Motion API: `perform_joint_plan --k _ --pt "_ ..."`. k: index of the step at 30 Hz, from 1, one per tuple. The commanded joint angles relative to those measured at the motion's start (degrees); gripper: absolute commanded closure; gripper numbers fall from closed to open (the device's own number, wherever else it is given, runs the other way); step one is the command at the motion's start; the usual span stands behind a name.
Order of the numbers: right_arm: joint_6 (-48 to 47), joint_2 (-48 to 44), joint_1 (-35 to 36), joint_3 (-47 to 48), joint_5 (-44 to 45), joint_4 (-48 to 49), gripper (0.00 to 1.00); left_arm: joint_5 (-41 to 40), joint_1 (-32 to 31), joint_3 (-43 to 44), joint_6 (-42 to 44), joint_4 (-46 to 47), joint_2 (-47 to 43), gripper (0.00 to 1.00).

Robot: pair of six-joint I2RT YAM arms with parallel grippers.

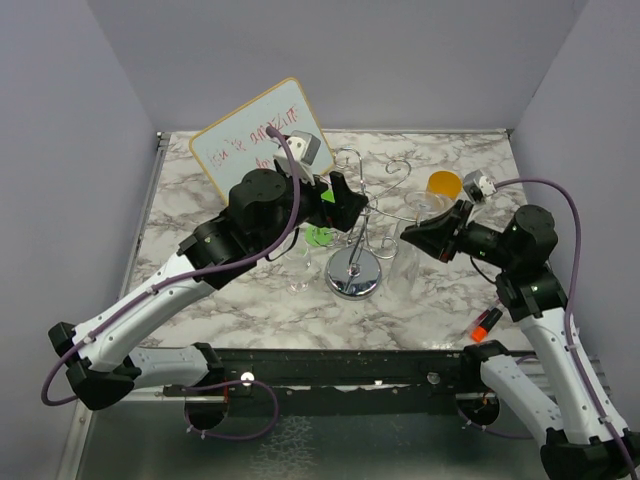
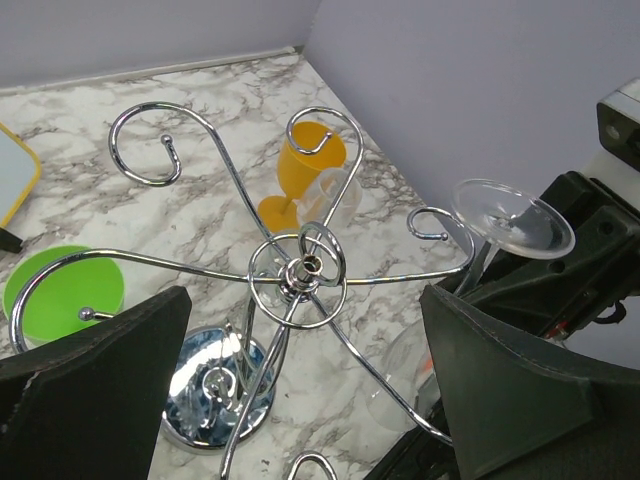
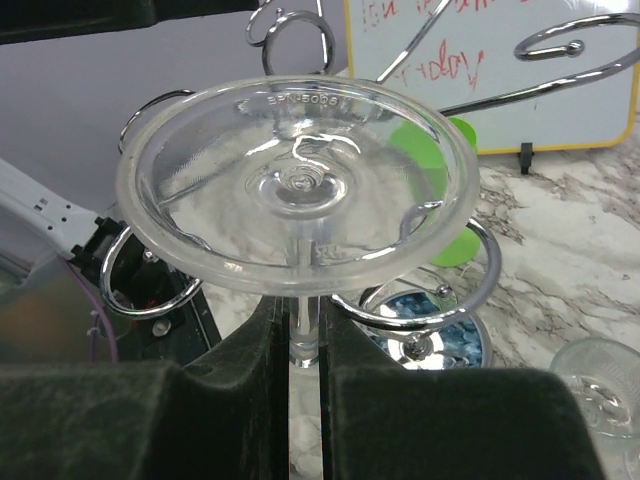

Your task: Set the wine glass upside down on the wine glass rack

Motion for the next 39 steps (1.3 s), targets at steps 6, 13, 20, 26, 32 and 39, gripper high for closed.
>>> perform_joint_plan --k 6,13,20,26,32,39 --pt "-4.27 -1.19 5.27 1.29 4.77 1.25 0.99 -0.34 -0.27 2.34 -0.01 0.70 0.17 0.01" --pt "-5.56 -1.50 7.34 -0.58 6.08 1.76 0.99 0.89 -0.25 2.54 0.06 1.58 0.49 0.01" --pt "-7.67 -0.65 12.43 -1.91 10.85 0.94 0.99 0.76 -0.25 2.92 0.04 1.88 1.31 0.01" --pt "-8.10 0.71 15.42 -2.39 12.81 1.79 0.99 0.53 -0.25 2.93 0.08 1.92 1.34 0.01" --pt "-9.05 2.19 17.79 -2.25 13.79 1.74 0.99 0.36 -0.25 2.62 -0.01 1.87 1.44 0.01" --pt "-9.00 2.78 19.51 -3.39 11.30 3.17 0.99 -0.12 -0.25 2.35 -0.01 1.87 1.13 0.01"
